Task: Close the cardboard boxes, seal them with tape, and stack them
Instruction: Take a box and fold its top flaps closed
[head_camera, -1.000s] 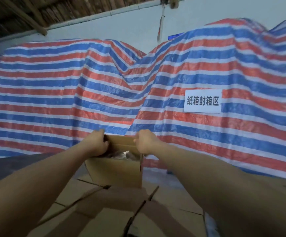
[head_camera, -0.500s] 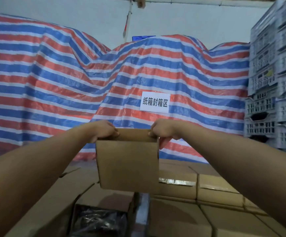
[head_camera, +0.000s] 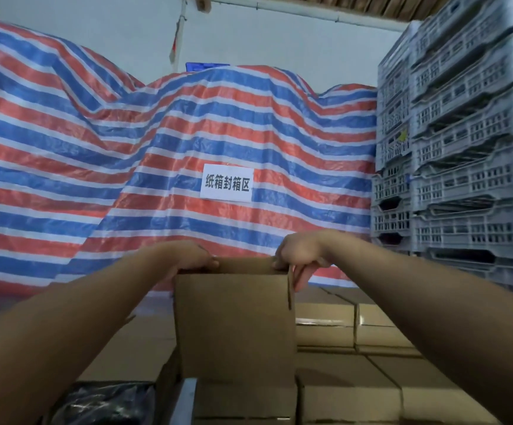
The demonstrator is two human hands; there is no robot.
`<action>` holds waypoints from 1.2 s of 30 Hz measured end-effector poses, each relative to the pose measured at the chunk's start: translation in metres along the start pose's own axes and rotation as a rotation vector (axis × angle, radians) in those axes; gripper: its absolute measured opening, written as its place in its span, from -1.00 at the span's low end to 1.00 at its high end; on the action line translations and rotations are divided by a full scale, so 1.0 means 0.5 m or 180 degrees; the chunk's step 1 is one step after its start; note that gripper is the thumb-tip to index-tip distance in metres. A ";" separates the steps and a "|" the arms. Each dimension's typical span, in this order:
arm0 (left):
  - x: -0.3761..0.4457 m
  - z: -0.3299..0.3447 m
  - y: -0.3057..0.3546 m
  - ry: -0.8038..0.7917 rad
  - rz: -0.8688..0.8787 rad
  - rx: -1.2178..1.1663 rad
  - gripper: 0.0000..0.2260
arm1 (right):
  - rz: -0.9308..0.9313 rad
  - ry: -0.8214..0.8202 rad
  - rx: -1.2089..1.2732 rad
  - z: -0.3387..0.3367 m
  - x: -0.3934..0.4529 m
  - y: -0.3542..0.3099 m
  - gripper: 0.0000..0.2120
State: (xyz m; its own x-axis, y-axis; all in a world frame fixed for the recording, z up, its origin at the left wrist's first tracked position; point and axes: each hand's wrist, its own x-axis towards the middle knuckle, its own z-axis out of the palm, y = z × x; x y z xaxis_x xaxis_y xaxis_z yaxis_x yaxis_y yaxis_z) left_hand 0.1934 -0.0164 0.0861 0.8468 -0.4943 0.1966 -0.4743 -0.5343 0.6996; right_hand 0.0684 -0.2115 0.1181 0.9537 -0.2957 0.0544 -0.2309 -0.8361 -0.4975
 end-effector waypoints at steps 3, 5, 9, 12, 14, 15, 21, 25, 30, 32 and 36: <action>-0.009 0.044 0.032 -0.0139 -0.0009 -0.0297 -0.83 | 0.0085 0.0002 0.0201 -0.009 -0.026 0.056 -0.72; -0.024 0.074 0.052 -0.0222 -0.0078 -0.0533 -0.84 | 0.0113 0.0002 0.0320 -0.019 -0.051 0.092 -0.74; -0.074 0.140 0.086 -0.0326 -0.0222 -0.0893 -0.91 | 0.0120 -0.0089 0.0255 -0.043 -0.098 0.162 -0.77; -0.109 0.188 0.096 -0.0504 -0.0438 -0.1204 -0.92 | 0.0188 -0.0298 0.0304 -0.057 -0.120 0.208 -0.75; -0.133 0.208 0.097 -0.0615 -0.0570 -0.1169 -0.91 | 0.0234 -0.0341 0.0310 -0.058 -0.130 0.238 -0.77; -0.148 0.213 0.098 -0.0683 -0.0609 -0.1184 -0.90 | 0.0220 -0.0331 0.0361 -0.056 -0.136 0.250 -0.78; -0.220 0.234 0.096 -0.0596 -0.0698 -0.1667 -0.81 | -0.0027 -0.0405 0.0652 -0.032 -0.172 0.298 -0.74; -0.254 0.277 0.102 -0.0172 -0.0644 -0.1862 -0.82 | -0.0171 -0.0598 0.0825 -0.004 -0.200 0.333 -0.80; -0.282 0.329 0.097 -0.0016 -0.0631 -0.2275 -0.89 | -0.0300 -0.0387 0.0576 0.024 -0.212 0.384 -0.95; -0.289 0.355 0.091 -0.0073 -0.0652 -0.2382 -0.86 | -0.0311 -0.0313 0.0586 0.036 -0.214 0.404 -0.94; -0.307 0.406 0.075 -0.0074 -0.0651 -0.2491 -0.82 | -0.0281 -0.0203 0.0735 0.074 -0.230 0.445 -0.93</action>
State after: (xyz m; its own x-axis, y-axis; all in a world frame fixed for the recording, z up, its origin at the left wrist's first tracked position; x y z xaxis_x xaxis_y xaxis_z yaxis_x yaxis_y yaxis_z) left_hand -0.0031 -0.0997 -0.0574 0.8892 -0.4575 0.0043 0.0028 0.0148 0.9999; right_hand -0.0855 -0.3462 -0.0308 0.9801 -0.1905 0.0553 -0.1032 -0.7276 -0.6782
